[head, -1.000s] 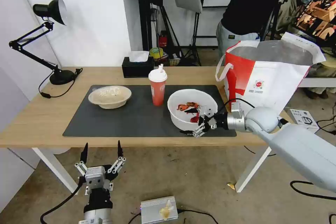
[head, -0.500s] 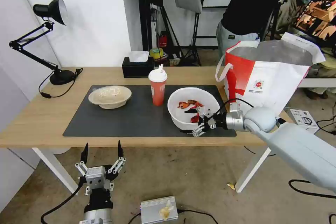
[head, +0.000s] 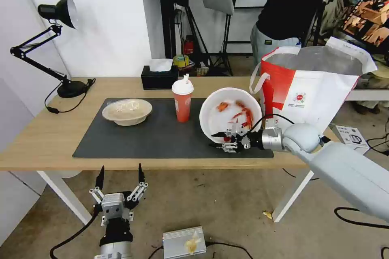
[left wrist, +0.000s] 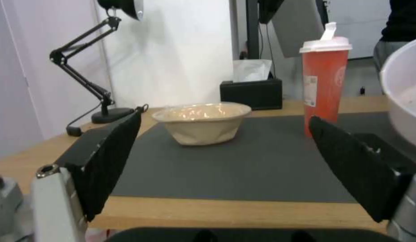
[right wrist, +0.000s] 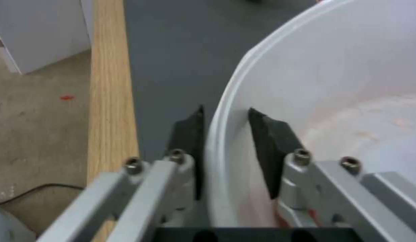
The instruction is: Pick up the trash from the table and place it into the takeout bag.
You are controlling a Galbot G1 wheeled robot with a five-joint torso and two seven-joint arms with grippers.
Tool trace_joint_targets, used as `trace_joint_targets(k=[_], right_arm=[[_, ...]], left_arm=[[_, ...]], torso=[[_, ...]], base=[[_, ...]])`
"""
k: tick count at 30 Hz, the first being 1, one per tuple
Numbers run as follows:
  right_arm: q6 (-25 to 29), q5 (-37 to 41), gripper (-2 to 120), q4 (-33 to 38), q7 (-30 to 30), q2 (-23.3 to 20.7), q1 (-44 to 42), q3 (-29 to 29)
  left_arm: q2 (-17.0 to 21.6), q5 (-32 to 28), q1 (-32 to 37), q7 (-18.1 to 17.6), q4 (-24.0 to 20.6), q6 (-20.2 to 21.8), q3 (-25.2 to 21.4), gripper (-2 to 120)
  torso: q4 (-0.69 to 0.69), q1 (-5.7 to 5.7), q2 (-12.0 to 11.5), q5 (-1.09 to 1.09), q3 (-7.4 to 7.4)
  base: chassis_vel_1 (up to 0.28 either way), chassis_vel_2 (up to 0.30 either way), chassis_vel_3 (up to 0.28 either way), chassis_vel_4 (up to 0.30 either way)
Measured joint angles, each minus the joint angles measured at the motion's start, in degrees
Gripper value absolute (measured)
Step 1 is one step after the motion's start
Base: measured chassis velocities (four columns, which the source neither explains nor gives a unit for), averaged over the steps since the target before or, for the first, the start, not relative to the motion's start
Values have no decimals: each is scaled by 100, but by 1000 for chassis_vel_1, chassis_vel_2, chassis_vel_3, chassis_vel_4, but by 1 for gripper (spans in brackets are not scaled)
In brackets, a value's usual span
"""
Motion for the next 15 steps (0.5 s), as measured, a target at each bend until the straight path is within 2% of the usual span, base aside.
trace_joint_targets(k=[1,2,4,7,15], right_arm=[[2,5,17,-4,0,0,5,0],[2,5,17,-4,0,0,5,0],[13,26,7,-10,2,3,27,-3],[18,39,0,-14,4,10,43,-8],[32,54,0,-28,9,42,65,-39]], left_arm=[[-2,16,0,0,9,-23,1,100],[-2,16,0,0,9,-23,1,100],[-3,37,-4,0,21,-56,2,100],[-4,40,-8,0,24,-59,6,100],[-24,45,-6,0,31,-74,23,100]], torso=[[0,0,0,-2,0],[0,0,0,-2,0],[0,0,0,-2,-1],[0,0,0,-2,-1],[0,0,1,-2,-1]], base=[[0,0,0,0],[0,0,0,0],[0,0,0,0],[0,0,0,0],[0,0,0,0]])
